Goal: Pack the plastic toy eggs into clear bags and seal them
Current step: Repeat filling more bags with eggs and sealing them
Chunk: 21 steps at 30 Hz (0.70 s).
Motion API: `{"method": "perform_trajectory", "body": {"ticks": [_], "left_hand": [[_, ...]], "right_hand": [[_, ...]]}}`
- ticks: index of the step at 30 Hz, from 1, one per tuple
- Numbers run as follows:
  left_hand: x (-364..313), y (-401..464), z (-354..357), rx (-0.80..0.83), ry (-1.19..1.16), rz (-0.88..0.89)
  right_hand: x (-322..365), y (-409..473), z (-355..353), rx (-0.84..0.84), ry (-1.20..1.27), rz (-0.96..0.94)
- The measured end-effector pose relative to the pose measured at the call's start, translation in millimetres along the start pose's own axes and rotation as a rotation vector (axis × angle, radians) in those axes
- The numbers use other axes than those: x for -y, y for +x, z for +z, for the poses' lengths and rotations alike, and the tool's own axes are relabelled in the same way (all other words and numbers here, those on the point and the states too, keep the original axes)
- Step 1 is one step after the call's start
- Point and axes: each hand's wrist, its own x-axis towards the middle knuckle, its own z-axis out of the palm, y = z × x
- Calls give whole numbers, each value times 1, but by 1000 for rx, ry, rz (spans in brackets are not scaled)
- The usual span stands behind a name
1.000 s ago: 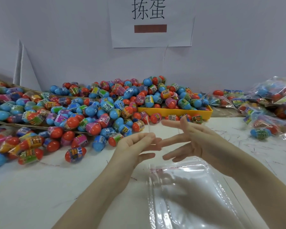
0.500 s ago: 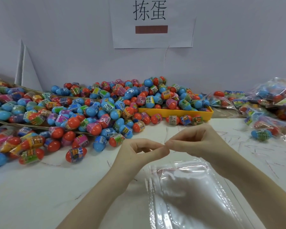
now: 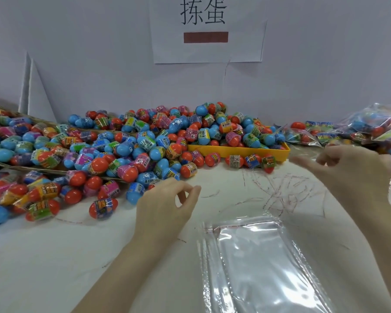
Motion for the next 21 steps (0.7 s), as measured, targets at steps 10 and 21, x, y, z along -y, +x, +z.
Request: {"method": "perform_trajectory", "body": {"ticks": [10, 21], "left_hand": [[-2, -6, 2, 569, 90, 22], [-7, -6, 7, 449, -209, -24]], "right_hand": [[37, -24, 30, 936, 277, -389], [38, -26, 32, 825, 572, -286]]}}
